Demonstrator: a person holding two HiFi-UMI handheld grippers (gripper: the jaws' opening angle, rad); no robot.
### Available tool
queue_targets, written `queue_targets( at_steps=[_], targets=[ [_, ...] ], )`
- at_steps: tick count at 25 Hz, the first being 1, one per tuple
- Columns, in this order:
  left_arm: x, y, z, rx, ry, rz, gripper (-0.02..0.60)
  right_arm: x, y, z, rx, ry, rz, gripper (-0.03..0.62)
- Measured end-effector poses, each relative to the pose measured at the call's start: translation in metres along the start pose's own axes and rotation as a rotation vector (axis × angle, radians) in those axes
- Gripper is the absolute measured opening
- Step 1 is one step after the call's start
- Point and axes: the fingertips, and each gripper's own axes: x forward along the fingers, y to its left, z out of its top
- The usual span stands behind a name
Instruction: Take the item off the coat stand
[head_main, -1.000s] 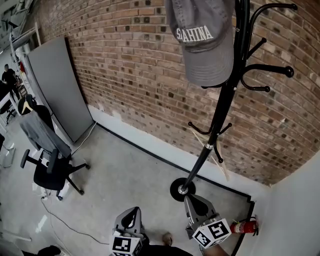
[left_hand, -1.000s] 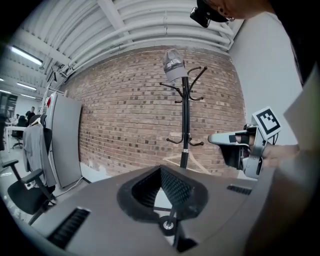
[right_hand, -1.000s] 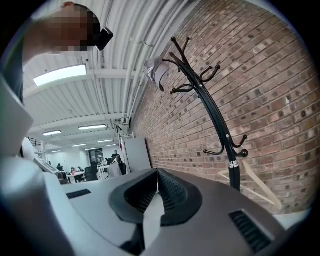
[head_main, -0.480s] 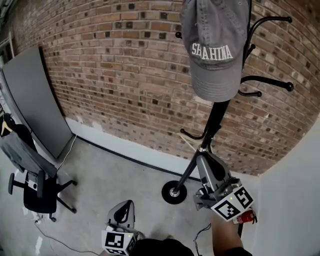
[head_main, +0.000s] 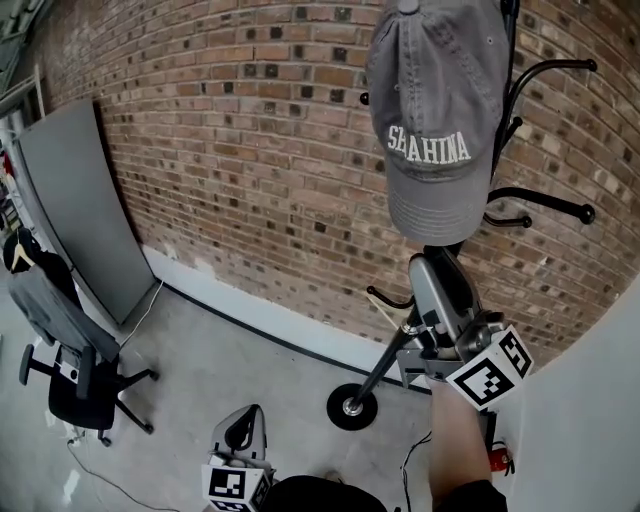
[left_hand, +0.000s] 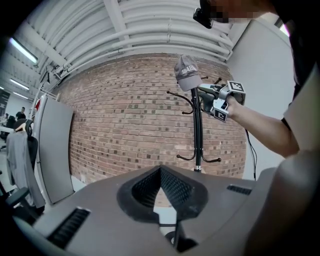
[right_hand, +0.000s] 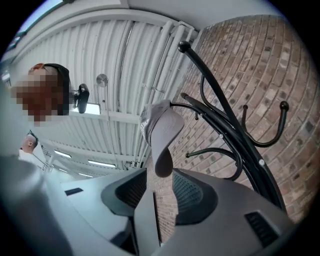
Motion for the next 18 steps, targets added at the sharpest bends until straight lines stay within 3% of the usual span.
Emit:
queue_targets(
  at_steps=[8, 14, 16, 18],
  targets=[
    [0.013, 0.006, 0.007, -0.002, -0.023, 0.101, 0.025, 0.023, -0.005, 0.040, 0.036, -0.168, 0.128, 0.141],
    [0.013, 0.013, 0.006, -0.008, -0.030, 0.156, 0.025, 0.028, 0.005, 0.055, 0.051, -0.230, 0.233, 0.135],
    [0.013, 0.016, 0.005, -0.012, -0.035, 0.169, 0.025, 0.028, 0.011, 0.061, 0.022, -0.251, 0.242, 0.054],
    [0.012, 0.018, 0.005, -0.010, -0.042, 0.179, 0.025, 0.029, 0.016, 0.066, -0.007, -0.264, 0.247, 0.035]
  ],
)
